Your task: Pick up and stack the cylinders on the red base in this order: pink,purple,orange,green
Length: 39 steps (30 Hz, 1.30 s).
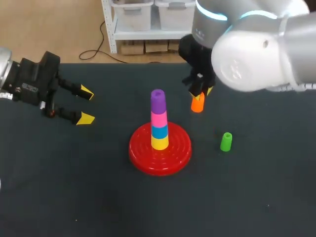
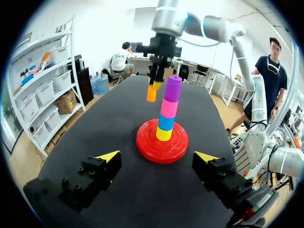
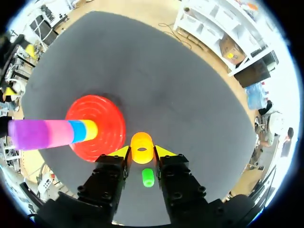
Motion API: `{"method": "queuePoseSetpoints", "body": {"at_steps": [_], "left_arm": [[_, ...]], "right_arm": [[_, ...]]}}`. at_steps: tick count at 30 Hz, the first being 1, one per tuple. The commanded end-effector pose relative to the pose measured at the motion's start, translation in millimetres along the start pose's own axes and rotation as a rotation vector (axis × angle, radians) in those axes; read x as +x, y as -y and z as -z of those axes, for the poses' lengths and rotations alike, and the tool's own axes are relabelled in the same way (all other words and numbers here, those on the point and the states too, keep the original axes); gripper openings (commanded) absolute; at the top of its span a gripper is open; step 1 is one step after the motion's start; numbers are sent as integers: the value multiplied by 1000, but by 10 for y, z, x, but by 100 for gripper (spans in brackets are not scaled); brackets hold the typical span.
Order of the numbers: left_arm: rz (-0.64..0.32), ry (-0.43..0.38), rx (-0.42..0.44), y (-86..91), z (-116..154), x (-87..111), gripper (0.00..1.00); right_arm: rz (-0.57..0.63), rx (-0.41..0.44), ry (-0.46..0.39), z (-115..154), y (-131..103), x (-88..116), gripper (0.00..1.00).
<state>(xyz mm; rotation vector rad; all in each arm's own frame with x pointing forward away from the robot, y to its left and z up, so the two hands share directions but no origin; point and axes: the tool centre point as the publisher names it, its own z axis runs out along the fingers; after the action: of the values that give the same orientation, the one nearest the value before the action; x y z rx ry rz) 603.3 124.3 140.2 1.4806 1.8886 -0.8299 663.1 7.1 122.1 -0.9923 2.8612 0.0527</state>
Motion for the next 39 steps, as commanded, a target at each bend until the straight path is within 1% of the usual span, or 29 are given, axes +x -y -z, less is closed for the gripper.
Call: {"method": "queuePoseSetpoints", "body": {"at_steps": [1, 5, 7, 12, 17, 19, 21, 25, 29, 32, 36, 39], "left_arm": [[-3, 4, -1, 3, 1, 12, 100], [-3, 4, -1, 3, 1, 12, 100], [-3, 4, -1, 3, 1, 12, 100], [-3, 4, -1, 3, 1, 12, 100], [-3, 4, -1, 3, 1, 12, 100], [-3, 4, -1, 3, 1, 12, 100], [-3, 4, -1, 3, 1, 12, 100], [-3, 4, -1, 3, 1, 12, 100], [-3, 4, -1, 3, 1, 12, 100], [-3, 4, -1, 3, 1, 12, 100], [-3, 4, -1, 3, 1, 12, 100], [-3, 4, -1, 3, 1, 12, 100]], "right_arm": [[30, 13, 32, 475, -111, 147, 0], [79, 32, 22, 720, -205, 180, 0], [71, 32, -4, 818, -249, 191, 0], [121, 43, 30, 1076, -391, 160, 0], [136, 58, 41, 1220, -495, 70, 0], [155, 65, 58, 1279, -552, 25, 0], [156, 66, 63, 1336, -614, -14, 0], [199, 61, 100, 1461, -781, -85, 0], [236, 51, 112, 1481, -955, -160, 0], [252, 48, 101, 1418, -1068, -229, 0], [272, 45, 82, 1327, -1156, -288, 0], [277, 40, 71, 1276, -1188, -295, 0]]}}
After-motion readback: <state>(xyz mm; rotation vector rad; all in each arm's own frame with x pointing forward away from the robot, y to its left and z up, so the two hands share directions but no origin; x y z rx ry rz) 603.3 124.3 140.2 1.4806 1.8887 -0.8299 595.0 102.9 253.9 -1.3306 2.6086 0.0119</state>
